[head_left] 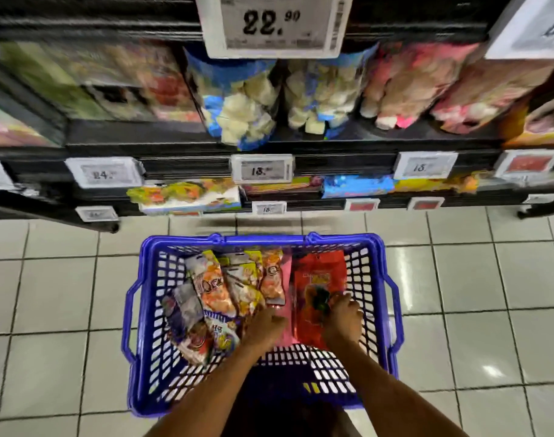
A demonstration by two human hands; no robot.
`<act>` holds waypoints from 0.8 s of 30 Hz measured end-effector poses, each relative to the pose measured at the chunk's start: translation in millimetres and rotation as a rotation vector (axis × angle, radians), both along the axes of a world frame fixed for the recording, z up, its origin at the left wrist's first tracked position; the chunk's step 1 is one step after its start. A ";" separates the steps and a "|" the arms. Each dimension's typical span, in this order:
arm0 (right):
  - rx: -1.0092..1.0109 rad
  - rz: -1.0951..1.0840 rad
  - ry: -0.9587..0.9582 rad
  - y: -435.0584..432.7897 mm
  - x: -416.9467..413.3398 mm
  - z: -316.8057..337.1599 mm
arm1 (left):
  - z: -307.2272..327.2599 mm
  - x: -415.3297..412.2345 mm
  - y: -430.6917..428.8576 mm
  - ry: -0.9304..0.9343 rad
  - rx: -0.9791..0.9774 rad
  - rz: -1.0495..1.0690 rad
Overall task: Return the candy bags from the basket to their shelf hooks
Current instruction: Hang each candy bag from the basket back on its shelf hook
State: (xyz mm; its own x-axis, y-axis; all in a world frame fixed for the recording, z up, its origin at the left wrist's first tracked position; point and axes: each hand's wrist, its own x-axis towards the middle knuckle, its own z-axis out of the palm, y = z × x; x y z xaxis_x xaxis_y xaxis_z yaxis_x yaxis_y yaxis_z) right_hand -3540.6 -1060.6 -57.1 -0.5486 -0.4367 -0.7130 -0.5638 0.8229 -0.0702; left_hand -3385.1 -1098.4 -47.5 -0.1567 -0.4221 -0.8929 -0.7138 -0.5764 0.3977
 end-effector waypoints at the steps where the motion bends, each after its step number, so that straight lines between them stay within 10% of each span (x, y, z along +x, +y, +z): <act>1: -0.024 -0.006 -0.007 -1.6 -0.2 3.1 | 0.9 0.4 -1.1 0.003 0.011 0.001; 12: -0.264 -0.076 -0.011 27.9 -1.8 171.7 | 133.6 9.4 2.4 0.096 -0.078 0.275; 24: -0.800 -0.355 -0.777 -3.3 10.5 497.0 | 464.1 19.5 -21.2 0.412 -0.212 0.712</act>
State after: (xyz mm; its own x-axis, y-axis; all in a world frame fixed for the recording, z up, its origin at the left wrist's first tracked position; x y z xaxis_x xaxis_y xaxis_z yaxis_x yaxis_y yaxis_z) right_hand -3530.1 -1064.0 439.9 -0.2671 -0.8228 -0.5016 0.1115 0.4906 -0.8642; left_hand -3365.6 -1119.5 416.6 -0.0854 -0.6949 -0.7140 0.0168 -0.7175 0.6964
